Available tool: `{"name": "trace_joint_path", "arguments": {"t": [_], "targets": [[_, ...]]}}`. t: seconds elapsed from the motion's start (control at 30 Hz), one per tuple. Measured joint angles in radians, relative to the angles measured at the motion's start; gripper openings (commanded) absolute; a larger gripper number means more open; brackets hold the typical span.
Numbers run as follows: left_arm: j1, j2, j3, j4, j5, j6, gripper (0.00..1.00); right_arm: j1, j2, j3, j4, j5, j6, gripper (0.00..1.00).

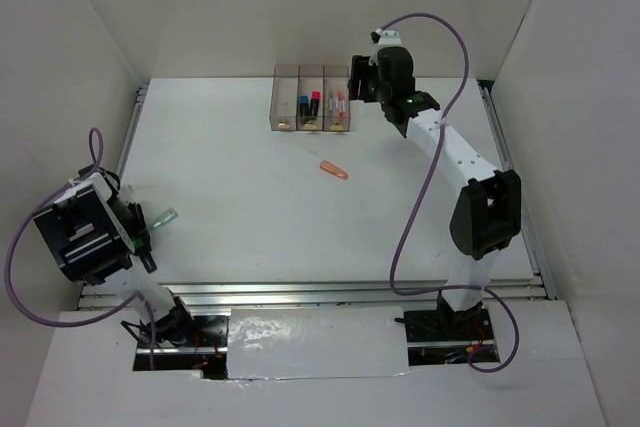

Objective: Sort the stationery into containers
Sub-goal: Grab a piece of stationery with the left arm, then pass the stationery from the left arm to the right

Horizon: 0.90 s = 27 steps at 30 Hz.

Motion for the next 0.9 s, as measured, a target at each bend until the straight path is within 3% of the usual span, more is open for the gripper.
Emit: {"name": "trace_joint_path", "arguments": {"t": [0.17, 0.33, 0.47, 0.6, 0.73, 0.9], "targets": [[-0.002, 0.037, 0.035, -0.032, -0.010, -0.008, 0.34, -0.004, 0.000, 0.000, -0.009, -0.014, 0.000, 0.64], [-0.008, 0.038, 0.037, -0.035, -0.010, -0.022, 0.13, -0.008, -0.001, 0.000, -0.021, -0.025, 0.000, 0.62], [-0.031, 0.005, 0.035, -0.031, 0.037, -0.023, 0.04, -0.015, -0.005, 0.000, -0.031, -0.041, 0.000, 0.61], [-0.101, -0.115, 0.069, -0.061, 0.117, -0.026, 0.01, -0.014, -0.026, 0.000, -0.054, -0.061, -0.006, 0.60], [-0.167, -0.277, 0.226, -0.069, 0.235, -0.085, 0.00, -0.009, -0.105, -0.035, -0.078, -0.107, -0.032, 0.60], [-0.207, -0.466, 0.361, 0.073, 0.425, -0.329, 0.00, 0.012, -0.250, -0.065, -0.103, -0.213, -0.060, 0.58]]}}
